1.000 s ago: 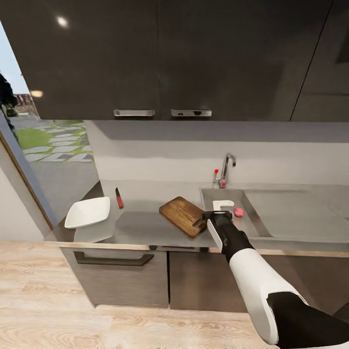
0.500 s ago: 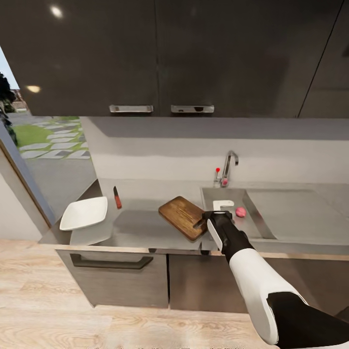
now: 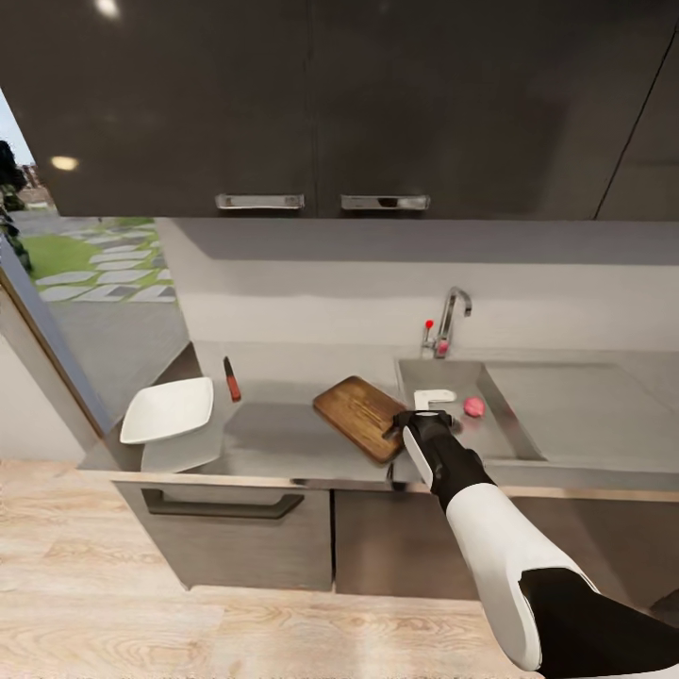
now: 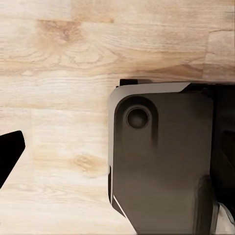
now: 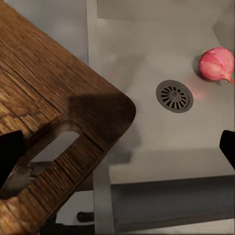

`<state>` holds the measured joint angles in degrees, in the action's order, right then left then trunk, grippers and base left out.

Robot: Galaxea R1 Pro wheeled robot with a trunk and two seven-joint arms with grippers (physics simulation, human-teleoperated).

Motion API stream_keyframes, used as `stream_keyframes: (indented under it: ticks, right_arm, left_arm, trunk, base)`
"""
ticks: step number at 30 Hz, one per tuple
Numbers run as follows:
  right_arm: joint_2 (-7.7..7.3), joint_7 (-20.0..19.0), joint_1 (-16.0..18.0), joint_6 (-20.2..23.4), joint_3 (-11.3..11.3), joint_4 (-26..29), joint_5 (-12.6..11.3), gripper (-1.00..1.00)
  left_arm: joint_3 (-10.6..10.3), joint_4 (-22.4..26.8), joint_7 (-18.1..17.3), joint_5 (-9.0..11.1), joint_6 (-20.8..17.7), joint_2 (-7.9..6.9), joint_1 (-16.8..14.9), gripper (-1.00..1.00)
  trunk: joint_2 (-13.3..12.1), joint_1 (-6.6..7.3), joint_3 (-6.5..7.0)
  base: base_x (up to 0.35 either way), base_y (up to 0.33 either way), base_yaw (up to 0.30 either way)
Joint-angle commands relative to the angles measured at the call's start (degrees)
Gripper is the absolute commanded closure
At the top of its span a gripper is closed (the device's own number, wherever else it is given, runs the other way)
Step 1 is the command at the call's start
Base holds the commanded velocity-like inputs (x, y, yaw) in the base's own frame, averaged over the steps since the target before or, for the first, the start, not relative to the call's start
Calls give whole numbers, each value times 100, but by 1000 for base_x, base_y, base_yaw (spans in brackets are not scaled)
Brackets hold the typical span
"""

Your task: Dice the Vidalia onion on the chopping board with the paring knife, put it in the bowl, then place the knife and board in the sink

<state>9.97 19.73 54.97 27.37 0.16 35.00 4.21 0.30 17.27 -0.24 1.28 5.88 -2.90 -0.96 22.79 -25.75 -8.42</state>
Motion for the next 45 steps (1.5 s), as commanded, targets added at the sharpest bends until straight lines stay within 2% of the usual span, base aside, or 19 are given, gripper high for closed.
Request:
stream_keyframes:
  ticks: [1, 27, 45]
  right_arm:
    - [2, 4, 5, 49, 2, 7, 44, -100]
    - [2, 4, 5, 43, 2, 7, 45, -100]
    - [2, 4, 4, 41, 2, 7, 45, -100]
  left_arm:
    - [1, -4, -3, 13, 18, 0, -5, -100]
    - [-5, -4, -3, 12, 18, 0, -6, -100]
    - [-12, -38, -3, 12, 18, 0, -5, -100]
  trunk:
    - [12, -3, -21]
    - [12, -3, -255]
    - [12, -3, -270]
  base:
    - [0, 154, 0]
    - [9, 7, 0]
    - [34, -1, 0]
